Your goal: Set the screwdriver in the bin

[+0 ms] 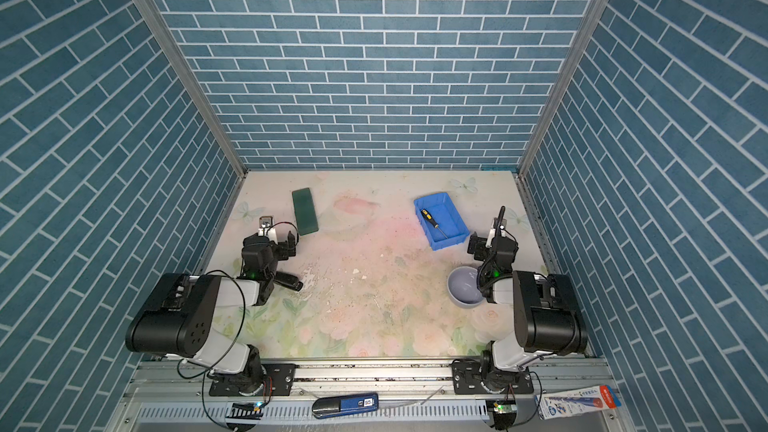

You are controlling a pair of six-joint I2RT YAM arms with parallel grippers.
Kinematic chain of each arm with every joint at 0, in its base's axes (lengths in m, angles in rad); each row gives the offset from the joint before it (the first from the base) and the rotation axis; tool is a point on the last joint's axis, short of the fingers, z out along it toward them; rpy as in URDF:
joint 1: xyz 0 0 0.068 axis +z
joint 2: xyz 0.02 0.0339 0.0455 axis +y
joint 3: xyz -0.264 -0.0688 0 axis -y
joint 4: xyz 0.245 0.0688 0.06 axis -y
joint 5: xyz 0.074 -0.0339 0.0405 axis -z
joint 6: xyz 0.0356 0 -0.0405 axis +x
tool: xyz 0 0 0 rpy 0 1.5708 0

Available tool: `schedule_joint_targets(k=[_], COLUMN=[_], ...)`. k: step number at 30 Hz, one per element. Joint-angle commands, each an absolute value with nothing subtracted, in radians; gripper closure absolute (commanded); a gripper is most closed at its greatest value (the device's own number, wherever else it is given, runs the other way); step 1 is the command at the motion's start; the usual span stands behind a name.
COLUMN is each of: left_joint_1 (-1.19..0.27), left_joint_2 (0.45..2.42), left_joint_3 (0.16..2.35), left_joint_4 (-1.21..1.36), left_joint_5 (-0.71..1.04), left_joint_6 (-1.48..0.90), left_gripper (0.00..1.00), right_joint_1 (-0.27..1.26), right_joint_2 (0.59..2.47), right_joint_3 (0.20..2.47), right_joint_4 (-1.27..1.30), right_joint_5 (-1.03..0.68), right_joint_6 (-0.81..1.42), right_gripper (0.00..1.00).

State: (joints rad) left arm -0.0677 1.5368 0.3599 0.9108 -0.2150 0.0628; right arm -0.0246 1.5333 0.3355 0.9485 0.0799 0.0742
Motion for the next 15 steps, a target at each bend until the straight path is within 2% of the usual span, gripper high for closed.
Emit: schedule_joint_targets(k=[1,9,11,15], left_joint_1=[-0.063,-0.062,-0.046,-0.047], left_joint_2=[1.535,1.535,1.528,1.531], left_joint_3=[0.370,0.369,0.332,0.284], left_joint_4=[0.908,0.909,0.966,1.066], left_joint_5=[-0.205,-0.206,-0.261,-0.261], left_joint_6=[0.061,0.057,0.017,0.020], left_gripper=[0.00,0.00,0.00,0.00], right_joint_1=[-0.024,-0.024,-0.025,-0.025], right_joint_2=[1.534,1.532,1.532,1.533], right_joint_3=[0.270,0.276,0.275,0.279], right_joint_4=[1.091,1.077,1.079,1.074], right_joint_5=[0.072,0.072,0.071,0.070], right_joint_6=[0.046,0.044,0.044,0.045], right_gripper=[0.01,0.01,0.01,0.01])
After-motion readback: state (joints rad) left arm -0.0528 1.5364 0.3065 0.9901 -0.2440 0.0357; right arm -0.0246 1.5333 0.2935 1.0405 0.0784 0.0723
